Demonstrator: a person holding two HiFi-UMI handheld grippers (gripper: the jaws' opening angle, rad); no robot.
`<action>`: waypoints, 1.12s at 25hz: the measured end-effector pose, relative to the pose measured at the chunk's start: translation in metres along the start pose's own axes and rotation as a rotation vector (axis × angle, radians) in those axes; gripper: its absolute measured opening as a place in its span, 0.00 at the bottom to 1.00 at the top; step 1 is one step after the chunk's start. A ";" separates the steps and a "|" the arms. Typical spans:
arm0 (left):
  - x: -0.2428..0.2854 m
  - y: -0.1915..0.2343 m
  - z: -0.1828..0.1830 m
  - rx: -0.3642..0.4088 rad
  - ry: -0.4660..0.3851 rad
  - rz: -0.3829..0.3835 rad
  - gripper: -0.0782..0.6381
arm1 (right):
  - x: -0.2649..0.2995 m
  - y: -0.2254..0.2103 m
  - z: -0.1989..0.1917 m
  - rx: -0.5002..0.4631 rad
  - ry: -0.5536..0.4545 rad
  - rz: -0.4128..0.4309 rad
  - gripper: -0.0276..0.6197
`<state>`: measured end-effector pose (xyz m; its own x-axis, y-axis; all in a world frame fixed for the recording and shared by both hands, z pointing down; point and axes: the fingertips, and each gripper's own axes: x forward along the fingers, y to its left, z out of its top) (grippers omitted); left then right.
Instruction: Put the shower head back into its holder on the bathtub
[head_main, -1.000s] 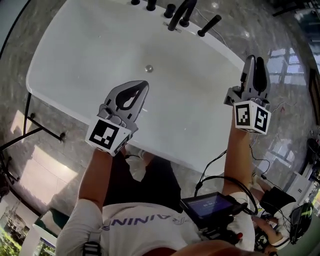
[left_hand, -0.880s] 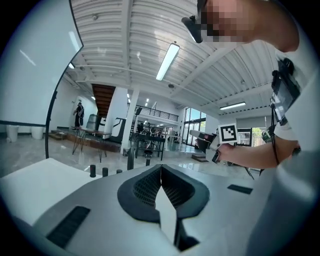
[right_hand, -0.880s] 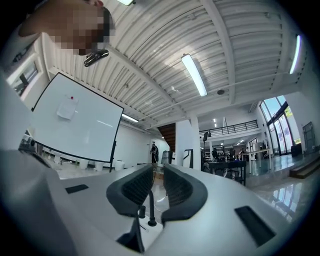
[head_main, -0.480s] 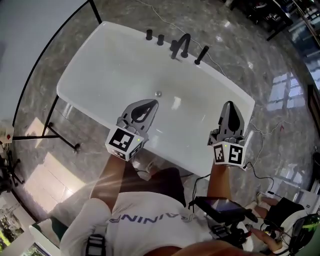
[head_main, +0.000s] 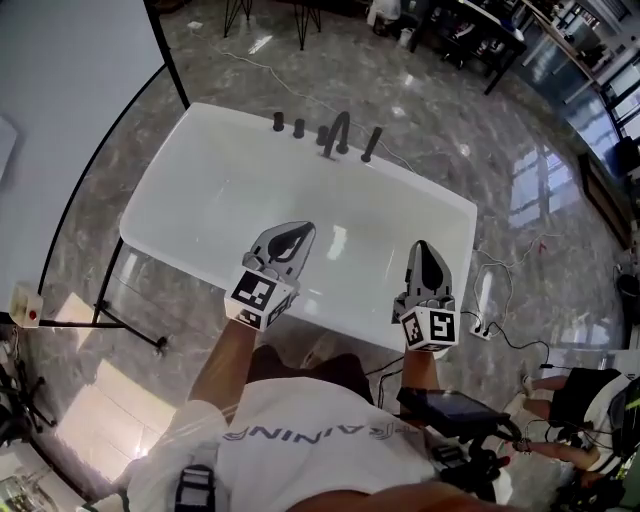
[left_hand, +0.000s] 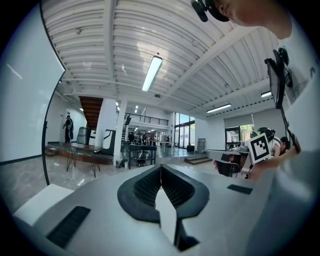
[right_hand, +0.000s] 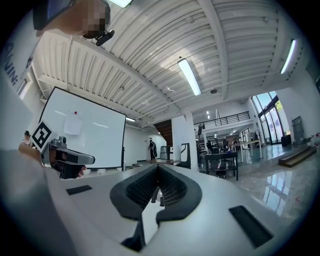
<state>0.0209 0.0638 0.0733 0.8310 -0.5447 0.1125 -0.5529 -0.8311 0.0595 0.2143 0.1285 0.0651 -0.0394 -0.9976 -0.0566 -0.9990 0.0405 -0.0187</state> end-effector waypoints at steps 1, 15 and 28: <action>-0.008 0.001 0.005 0.008 -0.008 -0.010 0.13 | -0.004 0.008 0.005 0.000 -0.004 -0.020 0.06; -0.127 0.002 0.047 0.021 -0.074 -0.138 0.13 | -0.071 0.129 0.054 -0.046 0.030 -0.125 0.06; -0.137 -0.081 0.069 0.009 -0.077 -0.215 0.13 | -0.133 0.119 0.088 -0.068 0.015 -0.069 0.06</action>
<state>-0.0445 0.1979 -0.0150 0.9319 -0.3621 0.0218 -0.3627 -0.9297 0.0646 0.1020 0.2706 -0.0170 0.0301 -0.9986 -0.0428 -0.9985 -0.0320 0.0455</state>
